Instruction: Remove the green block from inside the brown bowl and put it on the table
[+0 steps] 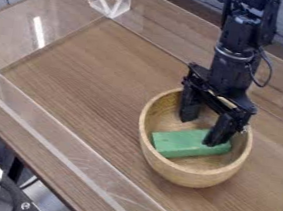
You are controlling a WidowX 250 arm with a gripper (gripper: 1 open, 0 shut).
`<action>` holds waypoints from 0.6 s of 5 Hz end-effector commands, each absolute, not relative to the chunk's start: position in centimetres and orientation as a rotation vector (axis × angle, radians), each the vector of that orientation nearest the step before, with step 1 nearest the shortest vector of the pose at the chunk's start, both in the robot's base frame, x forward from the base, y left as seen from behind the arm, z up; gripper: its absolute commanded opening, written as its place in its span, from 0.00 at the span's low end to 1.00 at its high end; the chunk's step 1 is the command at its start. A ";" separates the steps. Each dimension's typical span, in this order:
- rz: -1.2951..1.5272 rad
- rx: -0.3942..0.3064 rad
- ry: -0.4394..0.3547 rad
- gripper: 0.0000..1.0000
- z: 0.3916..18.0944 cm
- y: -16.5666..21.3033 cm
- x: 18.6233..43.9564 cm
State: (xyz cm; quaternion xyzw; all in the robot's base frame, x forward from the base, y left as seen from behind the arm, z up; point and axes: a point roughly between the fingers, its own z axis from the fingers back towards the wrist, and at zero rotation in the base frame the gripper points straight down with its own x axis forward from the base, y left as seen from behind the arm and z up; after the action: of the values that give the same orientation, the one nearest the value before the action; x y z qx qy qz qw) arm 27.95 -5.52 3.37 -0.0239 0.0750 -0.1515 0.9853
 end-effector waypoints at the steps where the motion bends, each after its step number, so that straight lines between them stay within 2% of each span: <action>1: -0.313 -0.048 0.152 1.00 1.8 -5.6 28.2; 3: -0.325 -0.057 0.169 1.00 0.3 -5.5 28.2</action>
State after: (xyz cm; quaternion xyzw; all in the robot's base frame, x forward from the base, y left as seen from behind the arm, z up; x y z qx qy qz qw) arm 28.06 -5.59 2.81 -0.0323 0.0766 -0.1615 0.9834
